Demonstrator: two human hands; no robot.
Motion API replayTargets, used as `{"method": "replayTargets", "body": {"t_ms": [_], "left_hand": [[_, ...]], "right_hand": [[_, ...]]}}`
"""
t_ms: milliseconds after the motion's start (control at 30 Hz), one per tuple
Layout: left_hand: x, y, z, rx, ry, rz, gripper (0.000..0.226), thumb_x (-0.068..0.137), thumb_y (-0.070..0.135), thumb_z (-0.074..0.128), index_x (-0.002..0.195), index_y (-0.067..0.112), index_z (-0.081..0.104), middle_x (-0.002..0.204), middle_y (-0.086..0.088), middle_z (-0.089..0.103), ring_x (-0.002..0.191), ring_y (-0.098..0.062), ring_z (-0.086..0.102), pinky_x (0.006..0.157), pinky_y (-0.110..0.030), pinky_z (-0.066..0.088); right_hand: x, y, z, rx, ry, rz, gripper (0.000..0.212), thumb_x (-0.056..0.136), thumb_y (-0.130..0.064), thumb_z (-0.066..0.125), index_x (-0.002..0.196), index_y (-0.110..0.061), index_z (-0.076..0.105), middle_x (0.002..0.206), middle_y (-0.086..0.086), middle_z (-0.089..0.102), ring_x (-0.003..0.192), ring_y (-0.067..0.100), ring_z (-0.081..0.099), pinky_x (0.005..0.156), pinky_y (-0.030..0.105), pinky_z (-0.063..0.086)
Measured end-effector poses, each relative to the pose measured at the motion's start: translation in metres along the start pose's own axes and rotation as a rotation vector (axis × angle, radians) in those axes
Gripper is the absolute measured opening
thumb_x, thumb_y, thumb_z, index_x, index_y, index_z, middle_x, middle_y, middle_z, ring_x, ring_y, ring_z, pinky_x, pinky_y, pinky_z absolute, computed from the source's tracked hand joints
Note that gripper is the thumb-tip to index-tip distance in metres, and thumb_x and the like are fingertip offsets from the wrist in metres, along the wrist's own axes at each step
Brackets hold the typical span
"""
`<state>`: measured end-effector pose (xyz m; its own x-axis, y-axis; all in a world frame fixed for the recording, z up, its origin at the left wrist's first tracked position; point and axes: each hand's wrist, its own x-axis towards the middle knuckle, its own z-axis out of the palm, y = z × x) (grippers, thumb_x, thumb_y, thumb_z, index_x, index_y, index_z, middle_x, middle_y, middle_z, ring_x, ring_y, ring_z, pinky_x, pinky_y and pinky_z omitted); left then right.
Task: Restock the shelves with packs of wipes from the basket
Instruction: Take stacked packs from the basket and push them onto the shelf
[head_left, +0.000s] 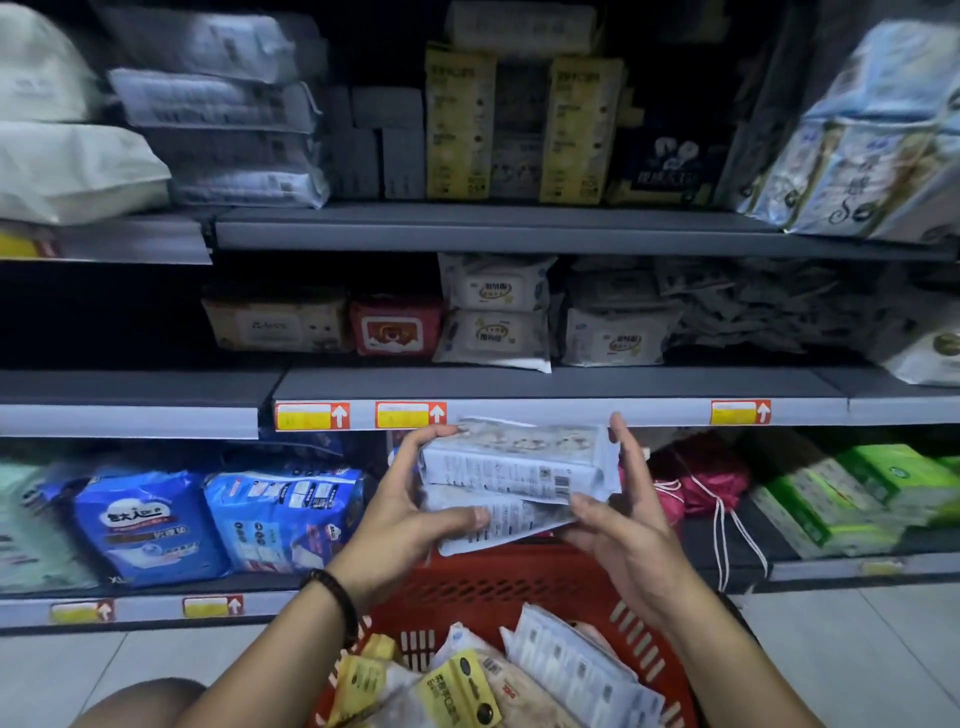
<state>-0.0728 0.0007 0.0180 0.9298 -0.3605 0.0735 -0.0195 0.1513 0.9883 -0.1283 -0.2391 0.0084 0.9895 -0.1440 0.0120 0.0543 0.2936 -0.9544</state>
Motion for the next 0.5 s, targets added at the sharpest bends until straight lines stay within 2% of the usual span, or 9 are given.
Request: {"method": "replayTargets", "body": {"t_ms": [67, 133, 233, 333, 400, 467, 500], "left_hand": [[-0.002, 0.008, -0.001, 0.063, -0.020, 0.058, 0.087, 0.070, -0.004, 0.091, 0.140, 0.032, 0.053, 0.133, -0.006, 0.067, 0.119, -0.029, 0.070, 0.099, -0.052, 0.059], [-0.005, 0.019, -0.002, 0.111, -0.033, 0.100, 0.088, 0.071, -0.006, 0.092, 0.140, 0.031, 0.052, 0.132, 0.001, 0.068, 0.121, -0.027, 0.070, 0.098, -0.045, 0.059], [-0.002, 0.047, -0.006, 0.189, -0.027, 0.144, 0.090, 0.072, -0.009, 0.091, 0.142, 0.030, 0.050, 0.130, 0.003, 0.071, 0.116, -0.025, 0.073, 0.095, -0.042, 0.062], [0.017, 0.089, -0.020, 0.332, 0.011, 0.249, 0.089, 0.070, 0.003, 0.096, 0.142, 0.032, 0.052, 0.135, 0.006, 0.069, 0.118, -0.017, 0.072, 0.097, -0.034, 0.059], [0.034, 0.125, -0.030, 0.423, 0.011, 0.339, 0.087, 0.071, 0.009, 0.097, 0.142, 0.034, 0.054, 0.140, 0.006, 0.066, 0.125, -0.014, 0.067, 0.103, -0.032, 0.055], [0.051, 0.162, -0.038, 0.468, 0.006, 0.393, 0.085, 0.072, 0.005, 0.095, 0.142, 0.031, 0.054, 0.137, 0.004, 0.068, 0.123, -0.010, 0.068, 0.101, -0.026, 0.056], [0.059, 0.181, -0.041, 0.483, 0.000, 0.413, 0.085, 0.073, 0.001, 0.094, 0.143, 0.028, 0.053, 0.134, 0.003, 0.069, 0.119, -0.007, 0.070, 0.097, -0.023, 0.057]], "right_hand": [[0.000, -0.004, 0.009, -0.123, 0.104, -0.095, 0.111, 0.054, -0.046, 0.103, 0.149, -0.054, 0.046, 0.153, 0.004, 0.057, 0.131, 0.038, 0.063, 0.103, 0.067, 0.052], [-0.001, -0.012, 0.017, -0.218, 0.153, -0.206, 0.099, 0.061, -0.041, 0.101, 0.146, -0.046, 0.051, 0.143, 0.001, 0.065, 0.127, 0.034, 0.066, 0.105, 0.066, 0.051], [0.007, -0.035, 0.028, -0.235, 0.146, -0.301, 0.085, 0.066, -0.025, 0.100, 0.138, -0.036, 0.058, 0.125, 0.003, 0.074, 0.112, 0.030, 0.074, 0.100, 0.051, 0.057], [0.023, -0.070, 0.047, -0.256, 0.107, -0.383, 0.081, 0.069, -0.027, 0.096, 0.139, -0.034, 0.056, 0.124, 0.000, 0.075, 0.114, 0.026, 0.073, 0.103, 0.045, 0.055], [0.039, -0.095, 0.065, -0.277, 0.078, -0.412, 0.081, 0.072, -0.032, 0.094, 0.142, -0.037, 0.053, 0.122, -0.010, 0.075, 0.114, 0.019, 0.073, 0.103, 0.043, 0.056], [0.057, -0.123, 0.085, -0.293, 0.071, -0.461, 0.085, 0.069, -0.036, 0.090, 0.144, -0.035, 0.050, 0.119, -0.016, 0.075, 0.110, 0.011, 0.073, 0.101, 0.039, 0.058], [0.068, -0.137, 0.095, -0.301, 0.079, -0.491, 0.087, 0.067, -0.036, 0.088, 0.144, -0.033, 0.048, 0.120, -0.013, 0.074, 0.109, 0.008, 0.073, 0.101, 0.035, 0.058]]}}
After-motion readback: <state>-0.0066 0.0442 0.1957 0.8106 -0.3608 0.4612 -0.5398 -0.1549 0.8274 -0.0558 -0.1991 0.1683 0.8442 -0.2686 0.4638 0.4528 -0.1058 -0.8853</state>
